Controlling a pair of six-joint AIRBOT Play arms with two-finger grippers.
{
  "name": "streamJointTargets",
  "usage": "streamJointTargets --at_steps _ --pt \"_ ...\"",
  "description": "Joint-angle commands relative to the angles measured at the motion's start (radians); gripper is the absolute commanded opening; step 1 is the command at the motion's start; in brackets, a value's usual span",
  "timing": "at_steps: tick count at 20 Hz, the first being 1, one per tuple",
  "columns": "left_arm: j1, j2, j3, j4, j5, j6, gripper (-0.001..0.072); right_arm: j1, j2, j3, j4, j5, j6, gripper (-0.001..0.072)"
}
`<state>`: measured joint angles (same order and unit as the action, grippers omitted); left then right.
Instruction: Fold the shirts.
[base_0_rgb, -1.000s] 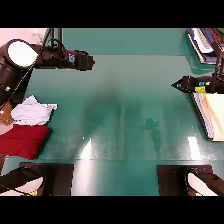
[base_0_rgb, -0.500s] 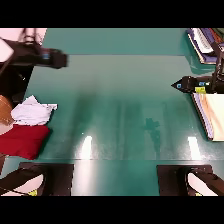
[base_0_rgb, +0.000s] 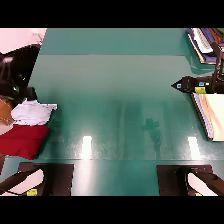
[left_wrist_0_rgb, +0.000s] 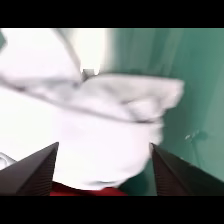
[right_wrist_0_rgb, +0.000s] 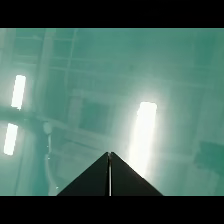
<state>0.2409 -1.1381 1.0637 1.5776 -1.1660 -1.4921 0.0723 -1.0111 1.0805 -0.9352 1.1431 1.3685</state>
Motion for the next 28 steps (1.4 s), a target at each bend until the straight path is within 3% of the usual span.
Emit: streamJointTargets --at_steps 1,6,7,8,14,19,22,28 --pt "0.043 -0.003 -0.174 0.016 0.144 -0.001 0.0644 0.001 -0.001 0.0 0.0 -0.006 0.0 0.0014" --pt "0.043 -0.023 -0.217 0.016 0.162 -0.003 0.0622 0.001 -0.001 0.0 0.0 -0.015 0.0 0.0014" --pt "0.043 -0.019 -0.217 0.016 0.155 -0.004 0.0357 0.001 -0.001 0.0 0.001 -0.015 0.0 0.0014" --pt "0.043 -0.011 -0.216 0.016 0.15 -0.004 0.0013 0.001 -0.001 0.0 0.001 -0.016 0.001 0.0014" --pt "0.04 0.119 0.022 0.001 0.039 -0.024 0.0019 0.001 0.065 0.032 0.0 -0.061 0.001 0.0014" --pt "0.013 0.284 0.378 -0.21 -0.048 -0.018 0.0018 0.001 0.087 0.245 0.0 -0.077 0.001 0.0013" --pt "-0.158 0.297 0.516 -0.208 -0.081 -0.019 0.0018 0.001 0.047 0.377 -0.003 -0.069 0.0 0.0013" --pt "-0.586 0.176 0.507 -0.209 -0.084 -0.08 0.0018 0.001 -0.018 0.55 -0.003 -0.04 0.0 0.0013"
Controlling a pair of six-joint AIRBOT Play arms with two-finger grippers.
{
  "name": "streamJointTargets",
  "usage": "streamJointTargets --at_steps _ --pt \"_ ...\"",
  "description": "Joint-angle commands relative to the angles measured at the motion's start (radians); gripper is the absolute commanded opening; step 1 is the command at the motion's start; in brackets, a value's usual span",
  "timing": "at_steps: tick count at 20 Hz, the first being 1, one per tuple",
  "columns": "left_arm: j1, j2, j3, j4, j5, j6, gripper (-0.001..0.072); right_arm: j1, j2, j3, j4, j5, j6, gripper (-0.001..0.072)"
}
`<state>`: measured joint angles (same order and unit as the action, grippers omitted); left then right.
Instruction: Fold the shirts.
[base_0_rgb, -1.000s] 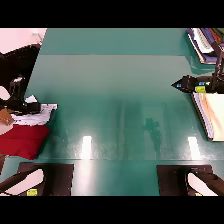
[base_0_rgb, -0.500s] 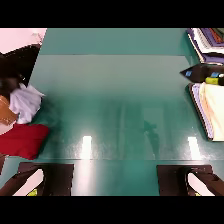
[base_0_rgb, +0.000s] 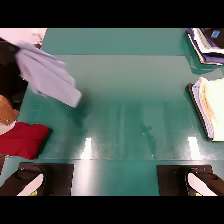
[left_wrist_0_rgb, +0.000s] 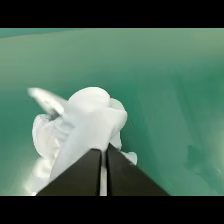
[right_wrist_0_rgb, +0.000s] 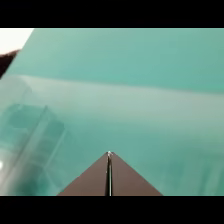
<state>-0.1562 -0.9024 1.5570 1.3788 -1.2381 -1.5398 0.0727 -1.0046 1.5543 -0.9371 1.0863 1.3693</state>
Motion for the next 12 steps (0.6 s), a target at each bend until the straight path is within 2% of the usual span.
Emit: streamJointTargets --at_steps 1,4,5,6,7,9,12 --pt "-0.262 -0.106 0.006 -0.011 -0.008 -0.032 0.0018 0.001 -0.024 0.086 -0.001 0.022 0.0 0.0014" --pt "-0.471 -0.293 0.006 -0.011 0.018 -0.026 0.0024 0.0 -0.009 0.085 -0.009 0.046 0.0 0.0014" --pt "-0.515 -0.349 0.006 -0.011 0.045 0.002 0.0182 0.0 -0.002 0.085 -0.014 0.061 0.0 0.0014" --pt "-0.543 -0.403 0.006 -0.01 0.08 0.013 0.0507 0.001 0.006 0.085 -0.028 0.07 0.0 0.0014" --pt "-0.547 -0.441 0.007 -0.007 0.106 0.013 0.0538 0.0 0.017 0.084 -0.037 0.075 0.0 0.0013" --pt "-0.502 -0.462 0.008 0.048 0.09 -0.003 0.054 0.0 0.04 0.084 -0.062 0.076 0.0 0.0014" --pt "-0.332 -0.452 0.006 0.058 -0.032 -0.005 0.054 0.0 0.067 0.084 -0.115 0.077 0.0 0.0014"
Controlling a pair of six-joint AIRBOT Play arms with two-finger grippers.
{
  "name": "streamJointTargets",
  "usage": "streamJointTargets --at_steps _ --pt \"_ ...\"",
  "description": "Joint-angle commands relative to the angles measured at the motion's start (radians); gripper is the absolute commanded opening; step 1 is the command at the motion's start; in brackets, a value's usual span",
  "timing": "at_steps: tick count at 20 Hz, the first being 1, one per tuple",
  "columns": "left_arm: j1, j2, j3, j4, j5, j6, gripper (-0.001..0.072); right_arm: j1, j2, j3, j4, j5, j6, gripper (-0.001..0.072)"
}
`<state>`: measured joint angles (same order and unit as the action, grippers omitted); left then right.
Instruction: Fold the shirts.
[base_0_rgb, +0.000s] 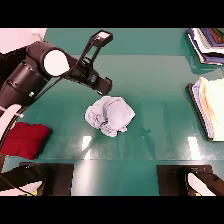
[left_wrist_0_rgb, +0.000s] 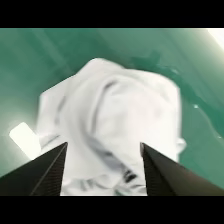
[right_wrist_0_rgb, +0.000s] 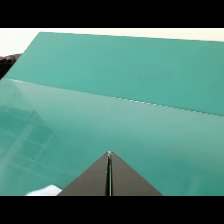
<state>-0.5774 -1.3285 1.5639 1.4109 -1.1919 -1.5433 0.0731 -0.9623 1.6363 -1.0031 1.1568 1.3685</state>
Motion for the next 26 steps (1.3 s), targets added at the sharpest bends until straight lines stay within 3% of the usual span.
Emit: streamJointTargets --at_steps 1,5,11,14,17,22,23,24,25,26 --pt "0.154 -0.025 -0.016 0.022 -0.111 -0.002 0.054 -0.001 0.03 0.002 -0.047 0.005 0.0 0.0013" --pt "0.323 -0.025 -0.234 -0.069 -0.095 0.006 0.054 0.0 0.018 0.001 -0.044 0.008 0.001 0.0013" --pt "0.36 -0.028 -0.57 -0.227 0.211 0.032 0.054 0.0 -0.05 0.002 -0.037 0.059 0.001 0.0014" --pt "0.357 -0.028 -0.613 -0.335 0.29 0.067 0.054 0.01 -0.072 0.002 -0.036 0.059 0.005 0.0014" --pt "0.325 -0.036 -0.616 -0.346 0.336 0.077 0.0539 0.02 -0.079 0.001 -0.037 0.057 0.005 0.0014" --pt "0.285 -0.101 -0.615 -0.351 0.309 0.051 0.0538 0.021 -0.078 0.001 -0.037 0.059 0.005 0.0014" --pt "0.287 -0.095 -0.613 -0.35 0.307 0.051 0.0479 0.021 -0.077 0.001 -0.037 0.059 0.005 0.0014" --pt "0.287 -0.087 -0.604 -0.341 0.302 0.051 0.0248 0.021 -0.078 0.001 -0.037 0.061 0.005 0.0014" --pt "0.287 -0.077 -0.589 -0.336 0.291 0.052 0.0071 0.021 -0.078 0.001 -0.037 0.071 0.005 0.0014" --pt "0.287 -0.066 -0.567 -0.322 0.281 0.056 0.0021 0.021 -0.079 0.001 -0.04 0.094 0.008 0.0014"
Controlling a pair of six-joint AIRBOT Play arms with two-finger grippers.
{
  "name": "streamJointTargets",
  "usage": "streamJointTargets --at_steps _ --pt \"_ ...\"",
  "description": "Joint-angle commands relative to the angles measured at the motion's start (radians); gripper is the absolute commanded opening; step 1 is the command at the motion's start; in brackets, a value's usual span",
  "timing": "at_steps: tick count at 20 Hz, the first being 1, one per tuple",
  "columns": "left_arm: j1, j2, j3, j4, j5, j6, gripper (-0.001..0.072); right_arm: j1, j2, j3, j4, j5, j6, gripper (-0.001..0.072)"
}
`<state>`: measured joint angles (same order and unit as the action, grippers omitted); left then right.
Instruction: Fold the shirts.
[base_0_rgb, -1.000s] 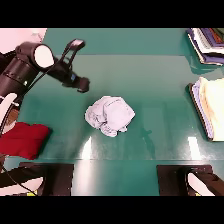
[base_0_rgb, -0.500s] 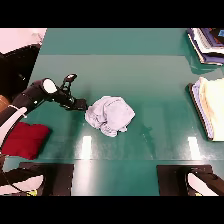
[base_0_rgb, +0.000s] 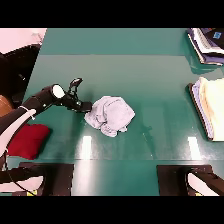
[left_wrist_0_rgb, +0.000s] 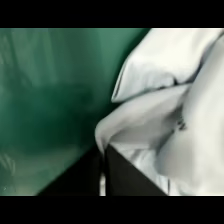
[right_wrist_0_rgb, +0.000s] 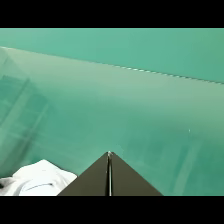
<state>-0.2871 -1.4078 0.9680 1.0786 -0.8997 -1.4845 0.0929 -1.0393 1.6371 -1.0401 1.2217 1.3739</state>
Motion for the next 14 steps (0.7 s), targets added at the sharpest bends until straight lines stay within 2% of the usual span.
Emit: streamJointTargets --at_steps 1,4,8,9,10,11,14 --pt "-0.003 0.029 0.061 0.042 -0.022 -0.004 0.0021 0.001 -0.008 0.0 -0.01 0.058 0.015 0.0014" --pt "-0.003 0.082 0.178 0.145 -0.037 -0.004 0.0021 0.001 -0.033 -0.074 -0.009 0.151 0.066 0.0014" --pt "-0.003 0.111 0.278 0.174 -0.036 -0.003 0.0021 0.002 -0.036 -0.424 0.003 0.079 0.126 0.0017" --pt "-0.003 0.11 0.281 0.173 -0.035 -0.004 0.0021 0.002 -0.038 -0.531 0.032 0.044 0.13 0.0078" --pt "-0.003 0.11 0.28 0.174 -0.036 -0.004 0.0021 0.002 -0.052 -0.64 0.086 0.004 0.128 0.0329" --pt "-0.003 0.109 0.28 0.174 -0.035 -0.004 0.0021 0.005 -0.078 -0.727 0.151 -0.023 0.118 0.0477" --pt "-0.003 0.107 0.28 0.174 -0.037 -0.004 0.0021 0.079 -0.202 -0.893 0.347 -0.139 -0.001 0.048"
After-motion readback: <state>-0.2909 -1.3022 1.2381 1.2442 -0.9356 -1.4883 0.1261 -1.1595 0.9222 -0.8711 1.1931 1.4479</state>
